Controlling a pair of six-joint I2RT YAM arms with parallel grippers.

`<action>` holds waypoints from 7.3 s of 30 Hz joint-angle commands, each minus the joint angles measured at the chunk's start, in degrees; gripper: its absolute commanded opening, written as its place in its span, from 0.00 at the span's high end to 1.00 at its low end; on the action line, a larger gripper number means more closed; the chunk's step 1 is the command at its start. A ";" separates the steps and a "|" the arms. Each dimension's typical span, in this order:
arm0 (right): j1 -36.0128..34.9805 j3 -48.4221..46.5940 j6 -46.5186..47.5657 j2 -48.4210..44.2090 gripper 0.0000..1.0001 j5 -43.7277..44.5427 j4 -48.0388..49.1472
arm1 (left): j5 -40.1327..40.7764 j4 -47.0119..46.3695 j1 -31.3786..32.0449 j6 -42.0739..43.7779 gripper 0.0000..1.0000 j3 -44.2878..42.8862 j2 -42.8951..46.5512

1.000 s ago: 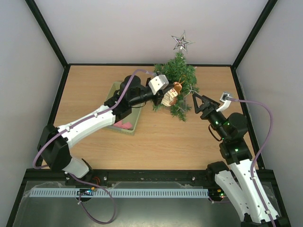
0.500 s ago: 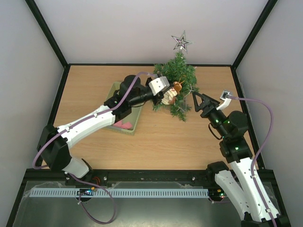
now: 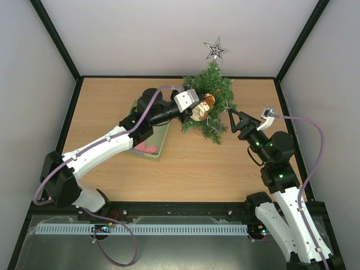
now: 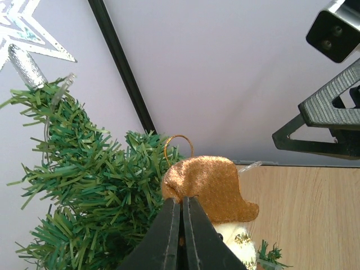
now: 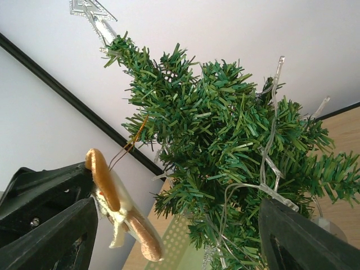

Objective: Decorate the small christmas tree
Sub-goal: Hang the decoration item on the Christmas tree.

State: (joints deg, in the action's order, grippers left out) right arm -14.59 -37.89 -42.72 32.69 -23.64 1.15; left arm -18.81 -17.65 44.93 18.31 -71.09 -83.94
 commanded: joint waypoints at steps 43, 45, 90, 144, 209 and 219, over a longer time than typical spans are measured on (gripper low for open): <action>0.03 -2.45 -0.50 0.47 0.23 -1.83 1.71 | -8.24 -9.60 -2.71 -5.58 0.98 1.75 -2.11; 0.02 -2.48 -0.52 0.61 0.23 -1.93 1.83 | -8.45 -9.48 -2.83 -5.65 0.98 2.11 -2.06; 0.02 -6.76 -7.12 10.05 0.67 -8.85 11.86 | -10.43 -10.39 -2.74 -2.84 0.98 3.81 3.77; 0.01 -10.80 -10.14 23.59 0.94 -11.30 22.93 | -7.12 -8.04 -2.83 -1.25 0.98 1.53 -1.25; 0.06 -12.45 -2.81 19.57 0.82 -6.86 12.26 | -8.73 -8.98 -4.15 -6.34 0.98 4.91 -1.99; 0.03 -13.65 -3.70 20.07 0.77 -11.60 13.20 | -9.14 -8.80 -4.15 -5.03 0.98 3.05 -2.45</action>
State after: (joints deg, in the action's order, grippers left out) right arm -14.59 -48.75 -46.35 51.81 -32.95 13.78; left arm -26.98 -24.32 41.06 11.99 -65.87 -86.11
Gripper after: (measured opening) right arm 0.232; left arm 0.026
